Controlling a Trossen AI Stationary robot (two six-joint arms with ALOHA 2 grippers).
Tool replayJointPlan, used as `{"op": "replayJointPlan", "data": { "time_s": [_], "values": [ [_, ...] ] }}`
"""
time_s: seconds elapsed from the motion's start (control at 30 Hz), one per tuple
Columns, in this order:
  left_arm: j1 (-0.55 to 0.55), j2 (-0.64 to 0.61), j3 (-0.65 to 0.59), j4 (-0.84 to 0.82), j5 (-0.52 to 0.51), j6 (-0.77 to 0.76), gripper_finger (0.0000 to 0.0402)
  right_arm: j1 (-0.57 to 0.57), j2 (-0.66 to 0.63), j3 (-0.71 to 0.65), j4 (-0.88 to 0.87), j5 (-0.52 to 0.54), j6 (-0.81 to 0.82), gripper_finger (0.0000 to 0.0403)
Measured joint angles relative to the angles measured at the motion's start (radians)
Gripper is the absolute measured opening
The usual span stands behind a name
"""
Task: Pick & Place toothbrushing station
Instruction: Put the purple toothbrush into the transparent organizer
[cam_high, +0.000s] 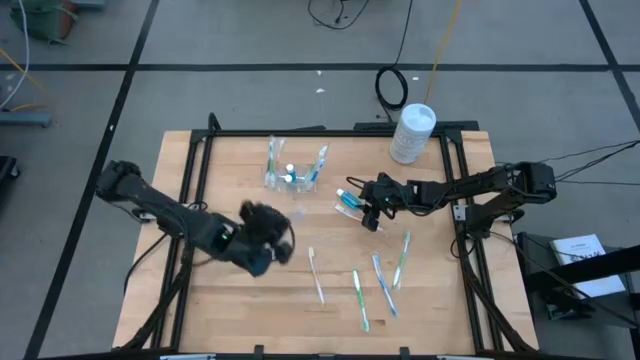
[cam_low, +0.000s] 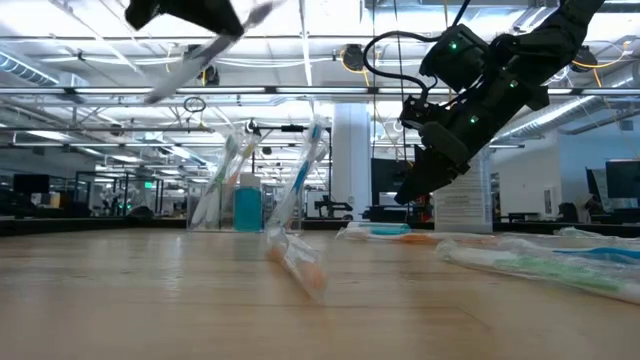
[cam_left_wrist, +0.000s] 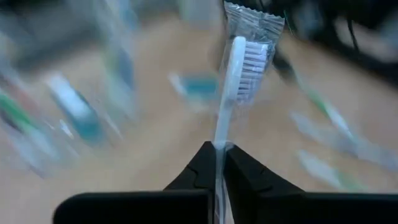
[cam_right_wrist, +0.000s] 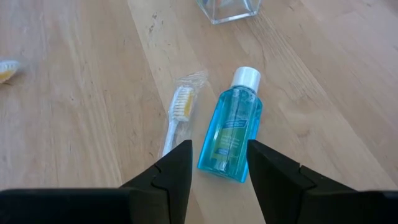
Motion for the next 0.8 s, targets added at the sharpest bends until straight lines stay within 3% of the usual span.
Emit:
{"op": "replayJointPlan", "data": {
  "time_s": [0.27, 0.4, 0.53, 0.7, 0.8],
  "values": [
    [0.111, -0.068, 0.000, -0.002, -0.340, 0.144, 0.0033, 0.000, 0.000, 0.000, -0.001, 0.000, 0.000, 0.0144],
    [0.196, -0.067, -0.045, 0.054, -0.357, 0.158, 0.0034, 0.000, 0.000, 0.000, -0.001, 0.000, 0.000, 0.0144],
    [0.275, -0.066, -0.115, 0.247, -0.298, 0.297, 0.0034, 0.000, 0.000, 0.000, -0.001, 0.000, 0.000, 0.0144],
    [0.381, -0.066, -0.242, 0.753, -0.044, 0.643, 0.0030, 0.000, 0.000, 0.000, -0.001, 0.000, 0.000, 0.0144],
    [0.454, -0.066, -0.342, 1.052, 0.071, 0.744, 0.0011, 0.000, 0.000, 0.000, -0.001, 0.000, 0.000, 0.0144]
  ]
}}
